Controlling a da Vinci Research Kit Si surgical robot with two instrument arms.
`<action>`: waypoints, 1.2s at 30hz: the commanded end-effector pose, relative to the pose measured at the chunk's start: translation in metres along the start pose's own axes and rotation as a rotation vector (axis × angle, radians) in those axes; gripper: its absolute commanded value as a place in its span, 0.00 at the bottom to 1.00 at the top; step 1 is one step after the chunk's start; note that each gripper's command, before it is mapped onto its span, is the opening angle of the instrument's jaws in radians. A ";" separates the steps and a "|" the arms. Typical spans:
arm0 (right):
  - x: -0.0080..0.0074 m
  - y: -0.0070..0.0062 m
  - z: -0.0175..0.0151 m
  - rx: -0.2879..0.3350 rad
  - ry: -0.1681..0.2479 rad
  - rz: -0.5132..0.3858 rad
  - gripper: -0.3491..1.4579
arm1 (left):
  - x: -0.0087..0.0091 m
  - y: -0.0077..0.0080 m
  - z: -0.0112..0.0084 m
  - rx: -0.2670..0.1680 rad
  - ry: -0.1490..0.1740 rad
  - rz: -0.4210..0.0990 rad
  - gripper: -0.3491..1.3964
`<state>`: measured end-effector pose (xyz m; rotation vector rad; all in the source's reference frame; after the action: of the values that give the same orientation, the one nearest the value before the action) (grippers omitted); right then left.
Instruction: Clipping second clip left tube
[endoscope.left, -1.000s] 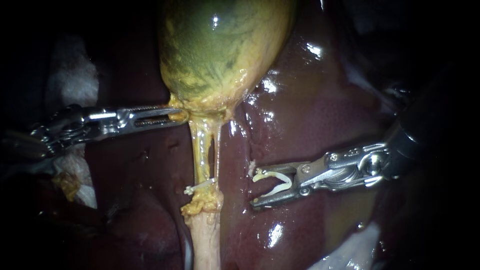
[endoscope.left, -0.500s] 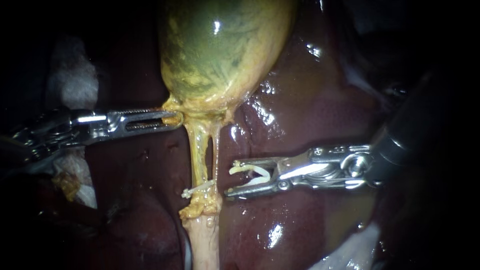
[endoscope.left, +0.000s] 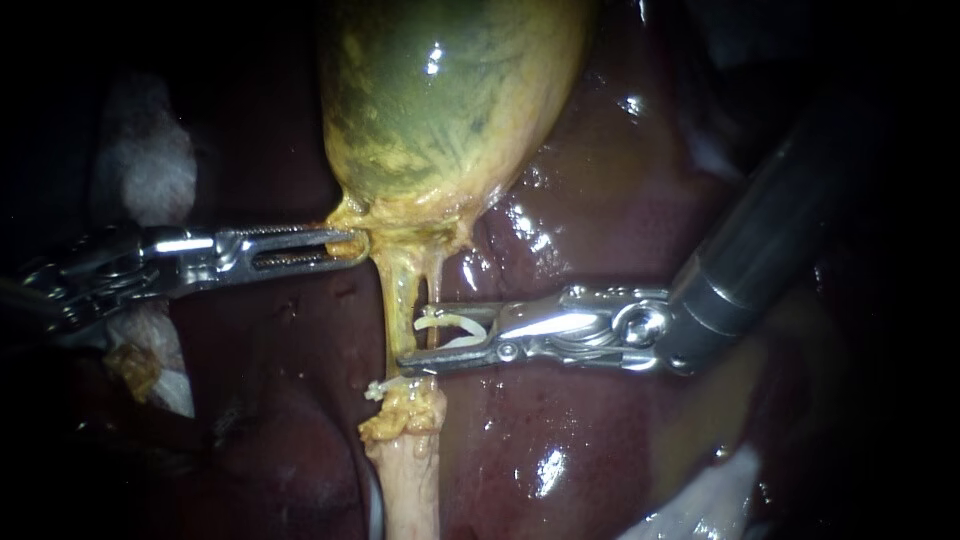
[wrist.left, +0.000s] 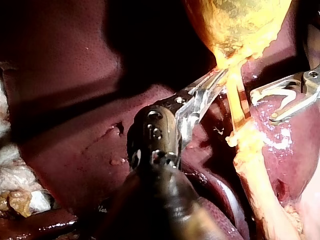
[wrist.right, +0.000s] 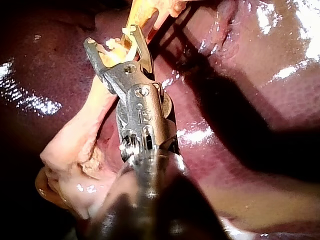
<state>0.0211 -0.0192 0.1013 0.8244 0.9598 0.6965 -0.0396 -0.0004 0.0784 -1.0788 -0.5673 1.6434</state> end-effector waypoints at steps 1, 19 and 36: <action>-0.0002 0.0002 0.0001 -0.001 0.000 -0.001 0.50 | 0.0000 0.0001 0.0000 0.001 0.000 0.000 0.00; -0.0017 0.0022 0.0016 -0.002 0.004 0.035 0.47 | 0.0002 0.0006 -0.0002 -0.002 -0.001 -0.002 0.00; -0.0031 0.0041 0.0030 -0.049 -0.057 0.048 0.47 | 0.0003 0.0010 -0.0002 -0.005 -0.002 -0.003 0.00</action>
<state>0.0220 -0.0203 0.1072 0.8265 0.8651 0.7458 -0.0400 -0.0005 0.0774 -1.0797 -0.5755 1.6413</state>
